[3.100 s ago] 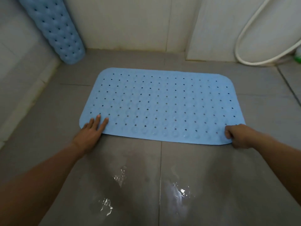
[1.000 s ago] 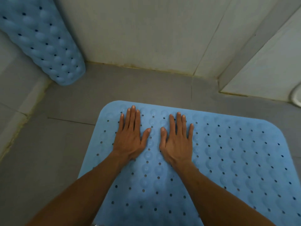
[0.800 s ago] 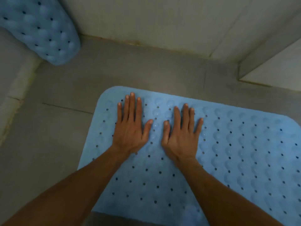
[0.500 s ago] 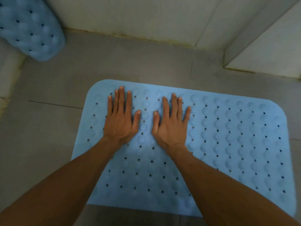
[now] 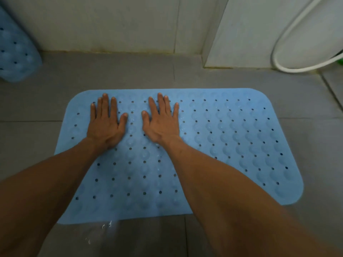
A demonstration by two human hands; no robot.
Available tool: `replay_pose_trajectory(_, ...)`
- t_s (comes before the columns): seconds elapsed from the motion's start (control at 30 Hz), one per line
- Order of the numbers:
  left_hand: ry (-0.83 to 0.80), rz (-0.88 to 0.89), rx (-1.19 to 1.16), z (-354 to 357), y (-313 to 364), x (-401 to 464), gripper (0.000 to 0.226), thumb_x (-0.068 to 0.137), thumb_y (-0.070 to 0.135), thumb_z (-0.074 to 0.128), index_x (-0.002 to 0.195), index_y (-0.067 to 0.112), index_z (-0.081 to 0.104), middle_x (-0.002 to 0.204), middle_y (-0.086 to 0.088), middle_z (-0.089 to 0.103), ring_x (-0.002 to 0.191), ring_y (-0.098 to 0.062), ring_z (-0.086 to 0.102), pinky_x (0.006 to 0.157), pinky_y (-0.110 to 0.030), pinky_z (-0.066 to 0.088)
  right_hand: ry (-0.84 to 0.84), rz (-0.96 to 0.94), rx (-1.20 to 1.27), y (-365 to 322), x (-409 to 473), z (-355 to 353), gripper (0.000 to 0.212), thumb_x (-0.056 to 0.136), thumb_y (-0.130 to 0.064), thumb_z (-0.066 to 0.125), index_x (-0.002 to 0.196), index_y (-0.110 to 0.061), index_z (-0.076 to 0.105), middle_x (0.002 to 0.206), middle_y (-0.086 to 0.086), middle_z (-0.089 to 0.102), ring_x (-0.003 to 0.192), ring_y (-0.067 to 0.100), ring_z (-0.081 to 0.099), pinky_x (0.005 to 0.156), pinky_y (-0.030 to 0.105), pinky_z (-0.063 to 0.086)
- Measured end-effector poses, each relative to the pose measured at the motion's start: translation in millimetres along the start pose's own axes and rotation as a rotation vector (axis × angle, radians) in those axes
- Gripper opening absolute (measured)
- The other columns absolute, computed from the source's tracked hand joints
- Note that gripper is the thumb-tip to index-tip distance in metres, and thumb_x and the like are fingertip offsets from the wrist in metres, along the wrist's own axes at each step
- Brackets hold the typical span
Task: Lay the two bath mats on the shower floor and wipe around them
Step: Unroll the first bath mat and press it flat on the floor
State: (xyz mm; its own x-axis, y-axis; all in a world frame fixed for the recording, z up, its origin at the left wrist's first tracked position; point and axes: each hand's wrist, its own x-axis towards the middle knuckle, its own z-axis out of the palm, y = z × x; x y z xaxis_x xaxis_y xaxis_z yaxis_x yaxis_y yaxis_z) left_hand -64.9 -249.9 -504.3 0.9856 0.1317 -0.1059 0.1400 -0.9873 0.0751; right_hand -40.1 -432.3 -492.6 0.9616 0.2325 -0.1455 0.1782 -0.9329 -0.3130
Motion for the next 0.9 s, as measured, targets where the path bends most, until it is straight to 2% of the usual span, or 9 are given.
replay_pose_trajectory(0.07,-0.036,0.002,0.001,-1.2,1.8,0.7,0.074,0.098,0.056,0.009,0.154,0.012,-0.009,0.161,-0.013,-0.016,0.149,-0.024,-0.016,0.12,-0.043,-0.012,-0.078,-0.002,0.095,3.0,3.1,-8.4,0.064,0.101,-0.052,0.012,0.159,-0.025,0.005,0.166,0.0,-0.01,0.152,0.017,-0.017,0.119,0.05,-0.017)
replay_pose_trajectory(0.13,-0.072,-0.011,0.017,-5.4,3.2,0.5,0.074,0.098,0.056,0.008,0.154,0.011,-0.008,0.161,-0.013,-0.016,0.149,-0.025,-0.015,0.12,-0.043,-0.011,-0.165,-0.027,0.294,12.3,2.5,-25.8,0.06,0.104,-0.048,0.012,0.159,-0.024,0.011,0.167,-0.002,-0.007,0.152,0.014,-0.015,0.121,0.044,-0.017)
replay_pose_trajectory(0.2,-0.061,-0.019,0.113,-10.7,3.9,-1.1,0.075,0.098,0.055,0.005,0.153,0.007,-0.009,0.161,-0.016,-0.016,0.149,-0.028,-0.014,0.121,-0.045,-0.01,-0.153,-0.062,0.442,31.0,-6.8,-44.6,0.057,0.106,-0.045,0.014,0.158,-0.022,0.016,0.167,-0.001,-0.001,0.153,0.014,-0.01,0.122,0.037,-0.012)
replay_pose_trajectory(0.3,0.071,-0.02,0.103,-18.9,34.3,-4.4,0.073,0.1,0.049,0.009,0.153,0.002,-0.004,0.161,-0.02,-0.013,0.149,-0.031,-0.011,0.121,-0.048,-0.007,0.016,-0.076,0.279,86.7,-30.4,-64.3,0.056,0.106,-0.043,0.016,0.158,-0.023,0.018,0.167,0.0,0.0,0.153,0.015,-0.009,0.123,0.037,-0.01)
replay_pose_trajectory(0.37,0.119,-0.054,-0.054,-22.3,88.2,-9.7,0.073,0.1,0.049,0.014,0.154,0.001,0.001,0.161,-0.022,-0.008,0.15,-0.033,-0.006,0.121,-0.048,-0.005,0.065,-0.048,0.13,136.2,-42.5,-72.9,0.056,0.106,-0.042,0.018,0.158,-0.022,0.017,0.167,0.001,-0.002,0.153,0.017,-0.01,0.123,0.039,-0.01)
replay_pose_trajectory(0.47,0.172,-0.041,-0.227,-19.6,187.9,-4.6,0.075,0.1,0.052,0.016,0.154,0.001,0.006,0.161,-0.022,-0.003,0.15,-0.032,-0.002,0.122,-0.047,-0.004,0.133,0.051,0.047,203.6,-43.2,-90.2,0.057,0.105,-0.041,0.021,0.158,-0.018,0.018,0.167,0.006,-0.001,0.153,0.02,-0.009,0.124,0.041,-0.008)
replay_pose_trajectory(0.6,0.217,-0.003,-0.332,-9.8,291.5,9.2,0.073,0.1,0.051,0.017,0.153,0.002,0.009,0.162,-0.02,0.0,0.15,-0.029,-0.003,0.122,-0.046,-0.006,0.274,0.067,-0.041,247.2,-30.5,-96.0,0.061,0.102,-0.046,0.019,0.154,-0.015,0.029,0.166,0.009,0.01,0.154,0.023,0.001,0.124,0.047,-0.002)
replay_pose_trajectory(0.73,0.206,0.043,-0.285,17.1,321.4,-3.3,0.073,0.1,0.049,0.021,0.152,-0.001,0.014,0.16,-0.025,0.006,0.15,-0.035,0.002,0.122,-0.05,0.0,0.283,0.085,-0.054,260.8,-33.8,-78.7,0.059,0.102,-0.048,0.02,0.153,-0.019,0.031,0.166,0.006,0.013,0.154,0.02,0.003,0.124,0.048,-0.001)
replay_pose_trajectory(0.9,0.212,0.006,-0.231,22.0,320.1,-3.8,0.074,0.099,0.05,0.016,0.152,-0.001,0.015,0.159,-0.026,0.006,0.149,-0.037,0.001,0.121,-0.052,0.001,0.2,0.131,-0.087,259.3,-32.2,-79.5,0.066,0.1,-0.054,0.012,0.157,-0.022,0.018,0.167,0.006,0.006,0.154,0.02,-0.002,0.123,0.051,-0.003)
